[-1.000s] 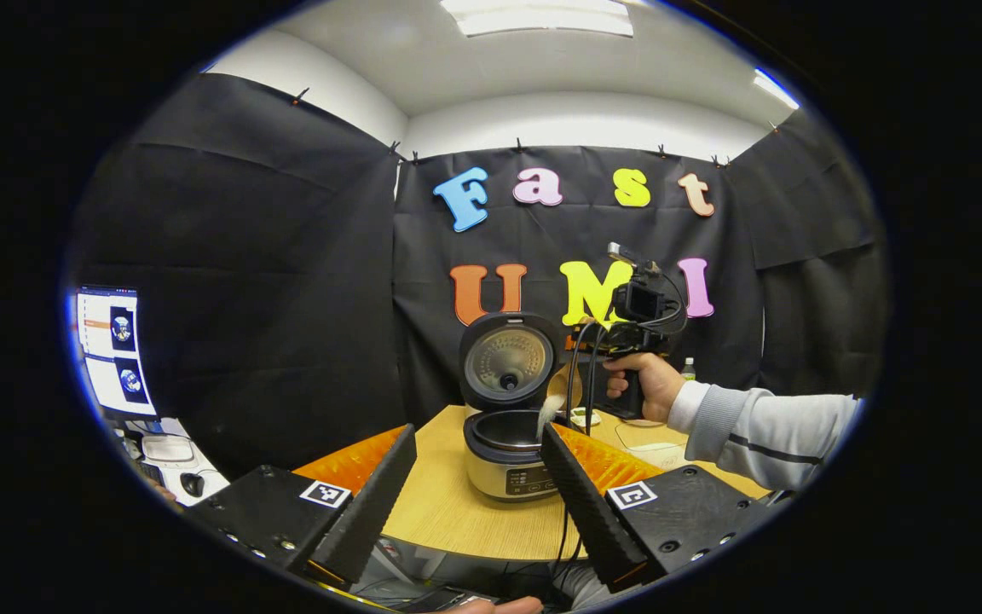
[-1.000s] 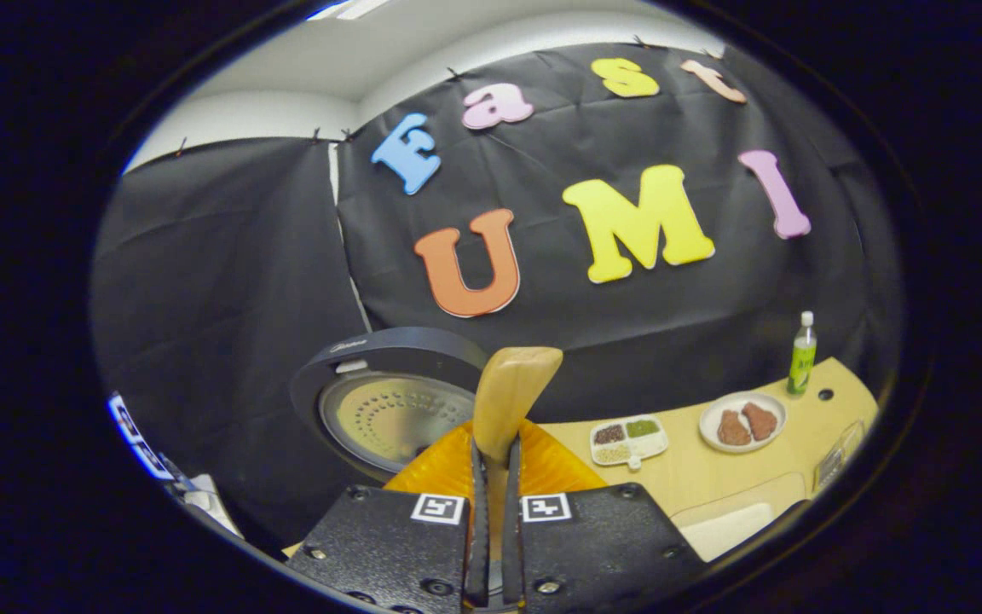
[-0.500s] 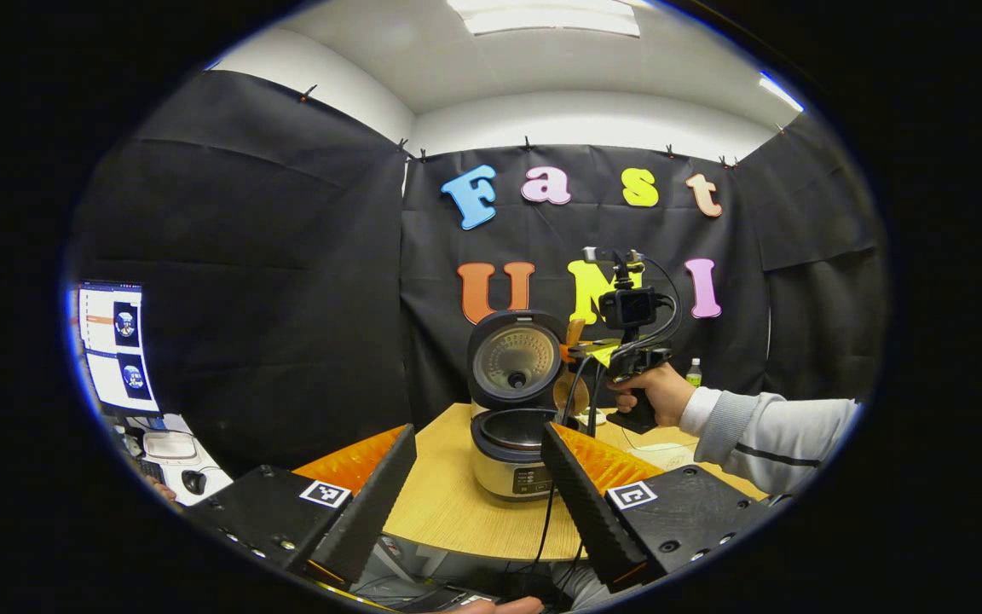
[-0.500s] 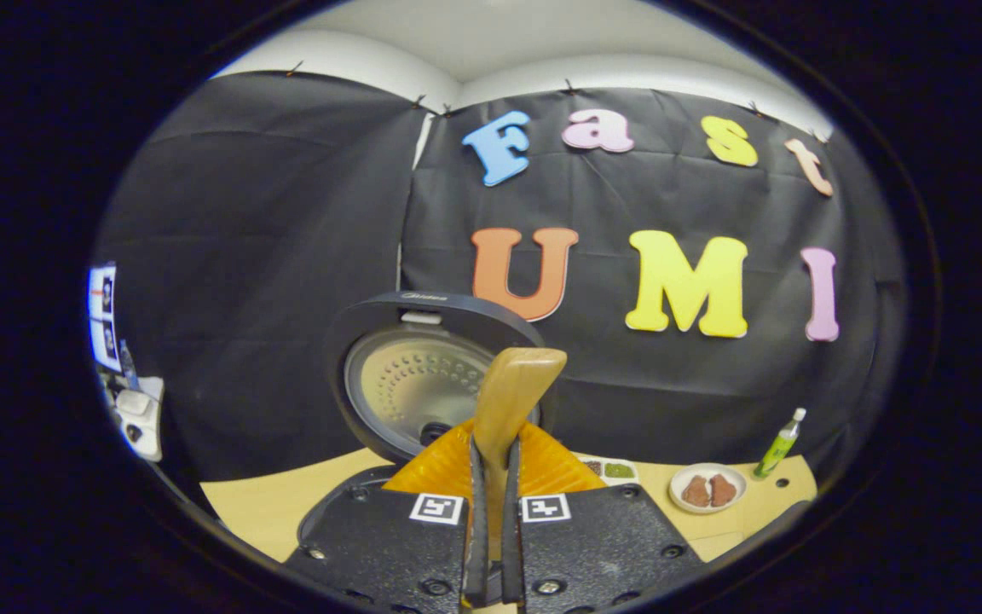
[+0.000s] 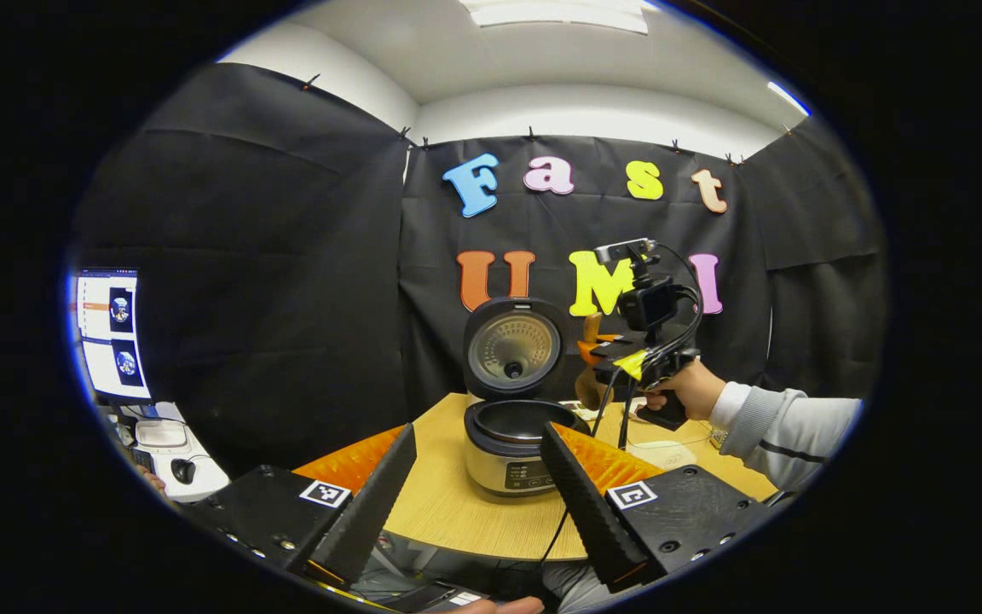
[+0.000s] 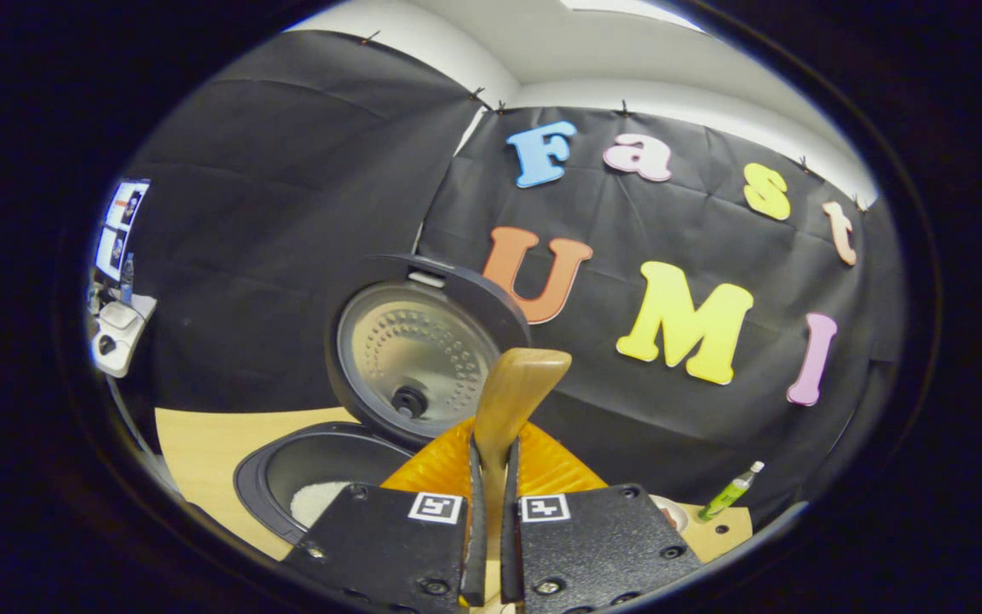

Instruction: Close the left gripper, press the button to open the rice cooker; take a wooden spoon from the chopstick holder with the right hand, scoop a spoonful of rice and pour it into the rice cooker, then put the wooden spoon back into the chopstick holder.

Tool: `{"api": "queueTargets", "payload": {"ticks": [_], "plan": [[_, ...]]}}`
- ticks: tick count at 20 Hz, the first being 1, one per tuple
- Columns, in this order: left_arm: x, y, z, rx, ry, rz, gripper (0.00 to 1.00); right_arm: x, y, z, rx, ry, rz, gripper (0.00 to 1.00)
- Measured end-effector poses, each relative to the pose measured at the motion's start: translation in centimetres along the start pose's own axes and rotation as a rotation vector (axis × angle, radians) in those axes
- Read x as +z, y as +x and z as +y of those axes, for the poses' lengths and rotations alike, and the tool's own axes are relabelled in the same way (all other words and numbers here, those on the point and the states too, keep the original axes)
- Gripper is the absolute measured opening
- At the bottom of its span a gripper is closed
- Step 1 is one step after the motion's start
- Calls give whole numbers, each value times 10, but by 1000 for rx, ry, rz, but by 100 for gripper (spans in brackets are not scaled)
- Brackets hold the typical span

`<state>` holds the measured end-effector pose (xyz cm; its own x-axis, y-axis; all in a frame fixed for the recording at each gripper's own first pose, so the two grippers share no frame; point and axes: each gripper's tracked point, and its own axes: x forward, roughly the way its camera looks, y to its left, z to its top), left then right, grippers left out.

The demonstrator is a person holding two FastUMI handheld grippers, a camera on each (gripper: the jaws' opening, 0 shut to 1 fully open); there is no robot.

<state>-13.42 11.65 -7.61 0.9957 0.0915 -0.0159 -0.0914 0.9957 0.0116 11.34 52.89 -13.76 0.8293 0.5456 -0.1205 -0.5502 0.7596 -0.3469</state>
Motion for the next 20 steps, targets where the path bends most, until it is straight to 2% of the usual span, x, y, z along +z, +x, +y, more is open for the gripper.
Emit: {"api": "queueTargets", "payload": {"ticks": [3,5,8,15,20], "plan": [[-1,6,-3,32,56,-6,94,2,-12,-43,-53,39,-5,12],[-3,8,-14,15,76,-4,94,-3,-22,-75,-87,45,6,12],[-7,12,-34,-29,69,8,94,-7,-37,-122,-147,47,10,13],[12,24,-59,-35,50,-31,96,-14,-76,-220,-255,118,5,14],[20,31,-80,-72,-2,-49,96,-29,-110,-281,-342,137,2,14]]}}
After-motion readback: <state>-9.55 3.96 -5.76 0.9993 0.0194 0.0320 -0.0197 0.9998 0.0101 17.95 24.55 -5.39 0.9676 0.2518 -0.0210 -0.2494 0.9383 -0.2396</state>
